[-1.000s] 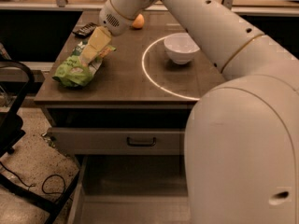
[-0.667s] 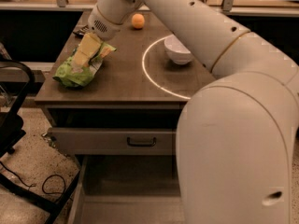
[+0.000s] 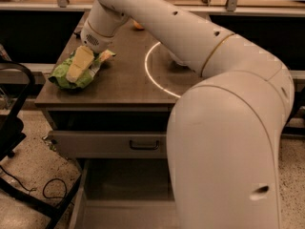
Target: Place green rice chip bag into middle drawer
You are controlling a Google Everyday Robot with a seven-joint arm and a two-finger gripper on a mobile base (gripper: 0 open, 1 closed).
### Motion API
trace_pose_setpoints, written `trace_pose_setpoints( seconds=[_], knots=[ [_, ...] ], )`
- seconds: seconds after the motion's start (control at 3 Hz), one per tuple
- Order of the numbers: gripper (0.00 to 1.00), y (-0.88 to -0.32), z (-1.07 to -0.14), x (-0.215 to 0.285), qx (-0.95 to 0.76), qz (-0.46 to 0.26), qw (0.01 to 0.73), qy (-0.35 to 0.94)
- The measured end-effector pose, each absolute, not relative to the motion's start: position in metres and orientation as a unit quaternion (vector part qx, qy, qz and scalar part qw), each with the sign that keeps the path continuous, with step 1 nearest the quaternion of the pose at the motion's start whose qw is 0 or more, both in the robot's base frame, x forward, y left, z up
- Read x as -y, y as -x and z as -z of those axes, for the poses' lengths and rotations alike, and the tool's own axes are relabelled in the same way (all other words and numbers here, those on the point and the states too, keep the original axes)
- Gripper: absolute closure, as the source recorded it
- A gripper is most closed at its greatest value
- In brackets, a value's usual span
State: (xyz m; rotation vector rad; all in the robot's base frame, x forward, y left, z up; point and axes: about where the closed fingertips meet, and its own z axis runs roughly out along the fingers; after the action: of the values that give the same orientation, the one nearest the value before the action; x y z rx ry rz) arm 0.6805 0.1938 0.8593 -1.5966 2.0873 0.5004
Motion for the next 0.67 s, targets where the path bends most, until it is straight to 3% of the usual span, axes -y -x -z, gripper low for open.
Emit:
trace_pose_setpoints(
  seconds=[0.67],
  knots=[
    [0.43, -0.6751, -0.8300, -0.2145, -0.763, -0.180, 0.205, 0.586]
  ],
)
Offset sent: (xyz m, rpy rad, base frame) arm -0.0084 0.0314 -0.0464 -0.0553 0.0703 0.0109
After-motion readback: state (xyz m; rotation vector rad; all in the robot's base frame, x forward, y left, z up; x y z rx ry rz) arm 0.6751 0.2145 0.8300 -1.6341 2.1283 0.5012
